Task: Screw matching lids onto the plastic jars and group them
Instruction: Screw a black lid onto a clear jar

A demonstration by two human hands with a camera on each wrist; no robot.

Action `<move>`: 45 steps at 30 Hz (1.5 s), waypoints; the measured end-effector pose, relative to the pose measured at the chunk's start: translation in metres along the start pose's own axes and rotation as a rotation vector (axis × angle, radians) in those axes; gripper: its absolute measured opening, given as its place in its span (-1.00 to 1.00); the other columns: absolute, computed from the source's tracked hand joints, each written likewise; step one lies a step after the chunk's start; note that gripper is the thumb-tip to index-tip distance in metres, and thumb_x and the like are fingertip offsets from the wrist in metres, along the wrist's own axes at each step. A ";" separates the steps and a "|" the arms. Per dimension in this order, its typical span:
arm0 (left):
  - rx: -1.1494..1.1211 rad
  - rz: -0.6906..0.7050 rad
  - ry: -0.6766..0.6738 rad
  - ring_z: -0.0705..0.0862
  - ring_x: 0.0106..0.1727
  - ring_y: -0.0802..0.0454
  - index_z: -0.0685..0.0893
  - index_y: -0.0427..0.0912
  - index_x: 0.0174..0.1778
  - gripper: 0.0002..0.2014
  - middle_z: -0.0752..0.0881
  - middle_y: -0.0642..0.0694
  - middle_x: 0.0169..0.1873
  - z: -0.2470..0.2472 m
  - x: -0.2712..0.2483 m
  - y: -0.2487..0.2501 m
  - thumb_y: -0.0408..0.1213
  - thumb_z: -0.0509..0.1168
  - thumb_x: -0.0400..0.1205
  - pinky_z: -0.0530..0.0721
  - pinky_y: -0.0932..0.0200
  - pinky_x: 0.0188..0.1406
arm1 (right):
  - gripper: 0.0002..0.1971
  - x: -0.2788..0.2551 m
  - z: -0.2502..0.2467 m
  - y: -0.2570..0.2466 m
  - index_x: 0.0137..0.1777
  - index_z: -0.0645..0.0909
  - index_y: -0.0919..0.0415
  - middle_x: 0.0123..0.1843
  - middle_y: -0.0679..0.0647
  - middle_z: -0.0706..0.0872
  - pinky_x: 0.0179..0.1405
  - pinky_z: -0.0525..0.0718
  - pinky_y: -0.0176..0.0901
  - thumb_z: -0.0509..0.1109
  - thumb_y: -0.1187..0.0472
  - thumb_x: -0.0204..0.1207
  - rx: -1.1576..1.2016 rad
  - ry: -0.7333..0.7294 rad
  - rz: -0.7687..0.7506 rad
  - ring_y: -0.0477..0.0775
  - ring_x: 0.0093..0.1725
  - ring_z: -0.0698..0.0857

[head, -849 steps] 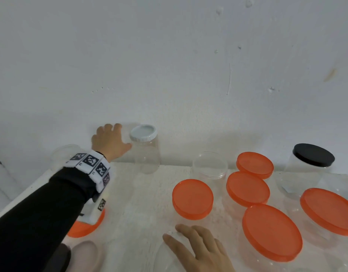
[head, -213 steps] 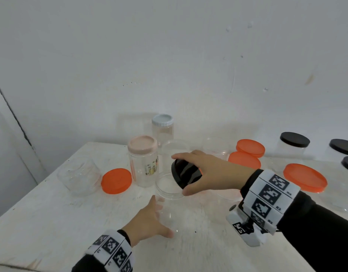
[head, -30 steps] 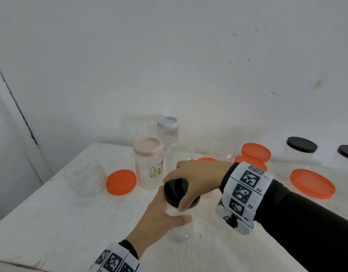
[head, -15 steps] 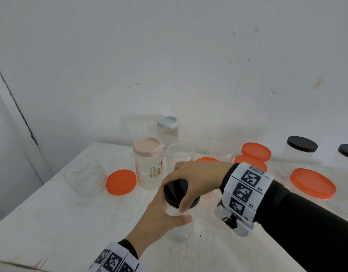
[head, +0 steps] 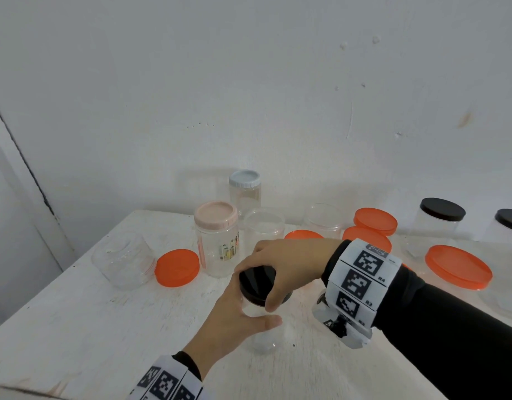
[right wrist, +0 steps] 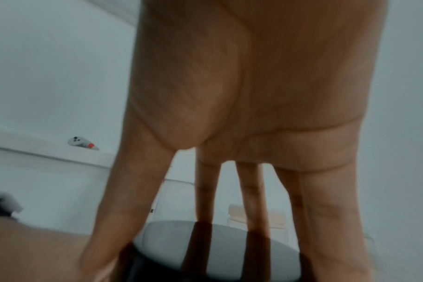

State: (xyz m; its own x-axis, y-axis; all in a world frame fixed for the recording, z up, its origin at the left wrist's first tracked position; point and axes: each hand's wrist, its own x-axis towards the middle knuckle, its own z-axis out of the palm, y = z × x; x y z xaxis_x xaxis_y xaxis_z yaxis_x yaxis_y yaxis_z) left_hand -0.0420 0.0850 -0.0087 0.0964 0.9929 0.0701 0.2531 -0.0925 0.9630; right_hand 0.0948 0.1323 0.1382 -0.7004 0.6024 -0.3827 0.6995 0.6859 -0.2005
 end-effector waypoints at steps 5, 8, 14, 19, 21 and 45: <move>-0.006 -0.022 0.011 0.46 0.13 0.74 0.34 0.43 0.20 -0.23 0.57 0.54 0.11 0.000 -0.001 0.000 -0.11 0.69 0.26 0.50 0.70 -0.09 | -0.23 0.005 0.007 -0.001 0.53 0.33 -0.14 0.17 -0.04 0.41 -0.25 0.46 -0.20 0.45 -0.35 0.36 -0.056 0.072 0.108 0.05 0.08 0.49; 0.001 -0.022 0.005 0.46 0.14 0.73 0.34 0.42 0.21 -0.24 0.57 0.57 0.09 0.000 -0.001 0.000 -0.14 0.68 0.28 0.46 0.73 -0.08 | -0.23 0.008 0.011 -0.001 0.47 0.35 -0.10 0.19 0.01 0.44 -0.24 0.48 -0.15 0.39 -0.44 0.32 -0.063 0.097 0.153 0.10 0.05 0.53; -0.018 -0.012 0.013 0.43 0.13 0.78 0.32 0.45 0.19 -0.22 0.54 0.65 0.06 0.000 0.000 -0.002 -0.11 0.68 0.27 0.45 0.73 -0.07 | -0.14 0.002 0.001 -0.004 0.63 0.17 -0.19 0.40 -0.02 0.35 0.22 0.57 -0.02 0.56 -0.03 0.39 -0.053 -0.053 0.049 0.08 0.35 0.43; -0.042 0.005 0.006 0.48 0.20 0.65 0.35 0.41 0.25 -0.18 0.52 0.67 0.10 0.001 -0.001 0.000 0.03 0.66 0.15 0.49 0.69 -0.03 | -0.23 0.003 0.005 -0.002 0.57 0.29 -0.14 0.27 -0.04 0.42 0.01 0.58 -0.12 0.50 -0.22 0.39 -0.044 0.022 0.073 0.06 0.19 0.51; -0.034 0.012 -0.002 0.47 0.19 0.69 0.34 0.42 0.26 -0.19 0.52 0.69 0.11 0.000 -0.002 0.000 -0.04 0.68 0.21 0.47 0.72 -0.06 | -0.23 0.004 0.012 -0.003 0.50 0.34 -0.06 0.20 0.00 0.44 -0.26 0.49 -0.18 0.41 -0.39 0.36 -0.072 0.073 0.147 0.08 0.05 0.53; 0.001 -0.033 0.037 0.41 0.08 0.82 0.33 0.46 0.19 -0.21 0.55 0.60 0.07 0.002 0.000 -0.003 -0.10 0.69 0.25 0.42 0.77 -0.14 | -0.17 0.004 0.008 -0.001 0.61 0.19 -0.11 0.38 0.00 0.38 0.13 0.57 -0.03 0.47 -0.26 0.40 -0.009 0.002 0.128 0.10 0.29 0.46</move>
State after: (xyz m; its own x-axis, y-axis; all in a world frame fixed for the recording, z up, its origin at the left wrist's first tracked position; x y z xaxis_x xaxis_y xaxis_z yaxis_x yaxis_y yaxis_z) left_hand -0.0409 0.0849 -0.0120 0.0528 0.9974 0.0482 0.2564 -0.0602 0.9647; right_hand 0.0926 0.1305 0.1296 -0.6056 0.6864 -0.4026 0.7820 0.6069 -0.1416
